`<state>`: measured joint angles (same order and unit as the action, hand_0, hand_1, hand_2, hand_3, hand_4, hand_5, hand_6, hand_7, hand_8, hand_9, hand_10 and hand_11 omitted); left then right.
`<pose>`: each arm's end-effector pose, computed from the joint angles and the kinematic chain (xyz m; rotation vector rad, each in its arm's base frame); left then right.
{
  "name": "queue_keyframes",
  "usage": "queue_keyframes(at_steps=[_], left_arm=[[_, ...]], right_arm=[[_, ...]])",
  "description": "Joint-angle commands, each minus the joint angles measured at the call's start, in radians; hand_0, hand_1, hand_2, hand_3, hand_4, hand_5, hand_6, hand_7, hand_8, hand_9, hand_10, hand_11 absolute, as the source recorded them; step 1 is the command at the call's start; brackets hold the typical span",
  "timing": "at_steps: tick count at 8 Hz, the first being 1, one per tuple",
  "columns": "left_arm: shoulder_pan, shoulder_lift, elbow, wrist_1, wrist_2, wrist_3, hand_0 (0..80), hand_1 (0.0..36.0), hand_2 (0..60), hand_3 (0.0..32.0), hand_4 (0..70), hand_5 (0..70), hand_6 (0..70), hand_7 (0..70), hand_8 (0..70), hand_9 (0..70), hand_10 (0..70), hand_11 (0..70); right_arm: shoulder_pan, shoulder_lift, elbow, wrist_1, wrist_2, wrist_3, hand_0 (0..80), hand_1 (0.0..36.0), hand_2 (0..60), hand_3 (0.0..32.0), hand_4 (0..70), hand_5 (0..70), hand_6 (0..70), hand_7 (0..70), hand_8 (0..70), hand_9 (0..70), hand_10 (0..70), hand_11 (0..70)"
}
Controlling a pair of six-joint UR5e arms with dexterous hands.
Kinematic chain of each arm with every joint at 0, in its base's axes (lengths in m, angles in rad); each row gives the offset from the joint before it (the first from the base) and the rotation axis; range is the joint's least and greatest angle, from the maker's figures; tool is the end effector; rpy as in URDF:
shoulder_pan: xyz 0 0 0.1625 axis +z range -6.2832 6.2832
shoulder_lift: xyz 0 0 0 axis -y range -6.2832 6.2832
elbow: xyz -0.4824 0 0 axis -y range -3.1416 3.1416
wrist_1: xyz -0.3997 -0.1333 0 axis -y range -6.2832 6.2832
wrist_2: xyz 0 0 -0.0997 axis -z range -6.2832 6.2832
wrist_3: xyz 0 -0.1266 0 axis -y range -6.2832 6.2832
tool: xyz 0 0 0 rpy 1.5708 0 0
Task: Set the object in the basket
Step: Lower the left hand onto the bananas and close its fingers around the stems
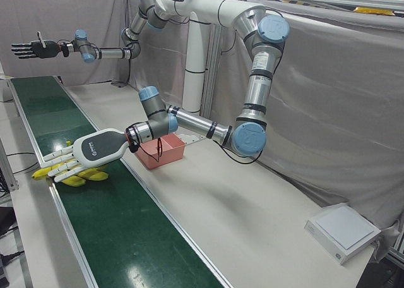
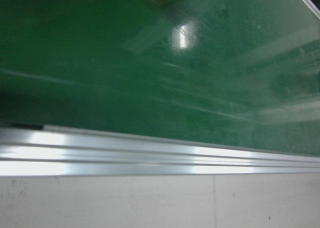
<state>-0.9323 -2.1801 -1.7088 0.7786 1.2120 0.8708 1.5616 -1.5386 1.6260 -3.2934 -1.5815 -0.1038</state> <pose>0.2653 -0.6557 0.3898 0.5243 1.6882 -1.5219 0.1270 -0.5348 0.7174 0.0869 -2.0877 2.2244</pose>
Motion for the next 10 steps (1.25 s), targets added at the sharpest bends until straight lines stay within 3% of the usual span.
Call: queue_keyframes(at_steps=[1, 5, 7, 8, 9, 10], left_arm=[[0.003, -0.001, 0.032, -0.028, 0.0, 0.0, 65.9, 19.6, 0.0, 1.6, 7.9, 9.9, 0.0, 2.3, 6.2, 7.2, 0.0, 1.8], [0.013, -0.001, 0.061, -0.05, 0.0, 0.0, 66.4, 19.9, 0.0, 1.4, 8.2, 10.2, 0.0, 2.7, 6.0, 7.4, 0.0, 2.3], [0.015, 0.002, 0.072, -0.053, 0.0, 0.0, 69.0, 20.3, 0.0, 0.0, 12.1, 17.0, 0.5, 4.1, 6.7, 9.1, 1.5, 4.8], [0.015, 0.002, 0.074, -0.054, -0.002, 0.0, 68.6, 20.6, 0.0, 0.0, 19.5, 28.8, 3.0, 6.3, 8.2, 11.8, 3.8, 8.1], [0.015, 0.002, 0.074, -0.053, -0.008, 0.0, 69.4, 19.8, 0.0, 0.0, 28.2, 41.6, 8.1, 13.6, 13.6, 20.8, 9.3, 15.8], [0.013, 0.002, 0.069, -0.026, -0.041, 0.0, 63.5, 17.6, 0.0, 0.0, 32.0, 66.8, 18.2, 33.9, 26.6, 40.4, 22.8, 35.0]], right_arm=[[0.0, 0.0, 0.0, 0.0, 0.0, 0.0, 0.0, 0.0, 0.0, 0.0, 0.0, 0.0, 0.0, 0.0, 0.0, 0.0, 0.0, 0.0], [0.0, 0.0, 0.0, 0.0, 0.0, 0.001, 0.0, 0.0, 0.0, 0.0, 0.0, 0.0, 0.0, 0.0, 0.0, 0.0, 0.0, 0.0], [0.0, 0.0, 0.0, 0.0, 0.0, 0.001, 0.0, 0.0, 0.0, 0.0, 0.0, 0.0, 0.0, 0.0, 0.0, 0.0, 0.0, 0.0], [0.0, 0.0, 0.0, 0.0, 0.0, 0.0, 0.0, 0.0, 0.0, 0.0, 0.0, 0.0, 0.0, 0.0, 0.0, 0.0, 0.0, 0.0], [0.0, 0.0, 0.0, 0.0, 0.0, 0.001, 0.0, 0.0, 0.0, 0.0, 0.0, 0.0, 0.0, 0.0, 0.0, 0.0, 0.0, 0.0], [0.0, 0.0, 0.0, 0.0, 0.0, 0.0, 0.0, 0.0, 0.0, 0.0, 0.0, 0.0, 0.0, 0.0, 0.0, 0.0, 0.0, 0.0]])
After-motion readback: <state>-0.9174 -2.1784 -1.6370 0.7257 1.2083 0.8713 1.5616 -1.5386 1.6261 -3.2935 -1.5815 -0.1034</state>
